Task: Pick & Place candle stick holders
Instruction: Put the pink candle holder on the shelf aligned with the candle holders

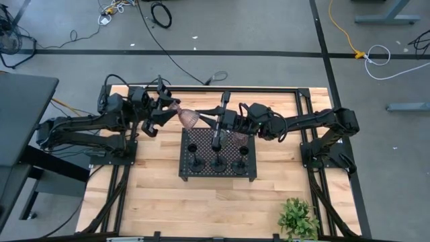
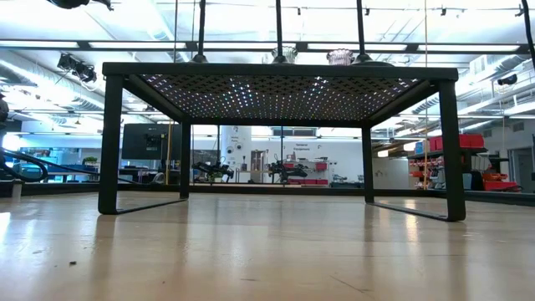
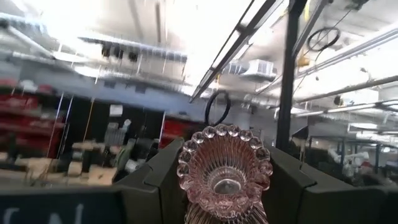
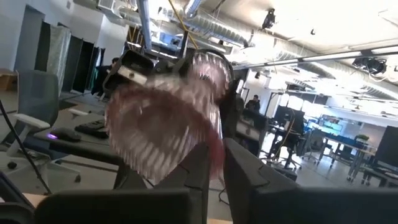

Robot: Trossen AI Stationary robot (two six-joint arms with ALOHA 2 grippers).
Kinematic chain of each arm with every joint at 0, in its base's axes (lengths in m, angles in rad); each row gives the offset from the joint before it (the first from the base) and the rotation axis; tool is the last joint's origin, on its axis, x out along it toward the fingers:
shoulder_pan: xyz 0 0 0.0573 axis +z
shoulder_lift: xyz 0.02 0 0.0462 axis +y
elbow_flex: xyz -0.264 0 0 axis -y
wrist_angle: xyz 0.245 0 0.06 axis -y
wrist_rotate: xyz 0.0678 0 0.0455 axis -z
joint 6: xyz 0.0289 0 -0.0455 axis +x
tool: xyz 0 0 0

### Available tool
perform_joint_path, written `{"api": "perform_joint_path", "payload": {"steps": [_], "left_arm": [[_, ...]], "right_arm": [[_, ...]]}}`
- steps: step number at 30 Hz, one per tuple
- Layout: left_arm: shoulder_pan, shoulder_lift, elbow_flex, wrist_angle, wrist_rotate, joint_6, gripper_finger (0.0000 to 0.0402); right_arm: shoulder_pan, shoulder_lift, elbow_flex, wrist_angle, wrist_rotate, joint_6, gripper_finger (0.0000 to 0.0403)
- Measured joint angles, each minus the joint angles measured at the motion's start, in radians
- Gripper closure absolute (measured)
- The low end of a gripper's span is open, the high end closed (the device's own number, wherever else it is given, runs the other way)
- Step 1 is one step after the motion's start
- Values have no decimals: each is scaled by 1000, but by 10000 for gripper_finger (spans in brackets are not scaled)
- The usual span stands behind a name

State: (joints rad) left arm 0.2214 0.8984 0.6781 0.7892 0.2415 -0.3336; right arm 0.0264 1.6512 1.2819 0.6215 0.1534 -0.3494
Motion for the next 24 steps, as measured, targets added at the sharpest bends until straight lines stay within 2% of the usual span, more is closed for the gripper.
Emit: {"api": "perform_joint_path", "payload": {"steps": [6, 17, 24], "left_arm": [[0, -15, 5, 83, 26, -19, 233], [34, -33, 3, 36, 45, -22, 233], [90, -32, 3, -131, 41, 14, 233]], "right_arm": [[15, -20, -2, -23, 65, -23, 350], [35, -109, -3, -20, 75, -6, 347], [34, -182, -3, -109, 86, 80, 347]]}}
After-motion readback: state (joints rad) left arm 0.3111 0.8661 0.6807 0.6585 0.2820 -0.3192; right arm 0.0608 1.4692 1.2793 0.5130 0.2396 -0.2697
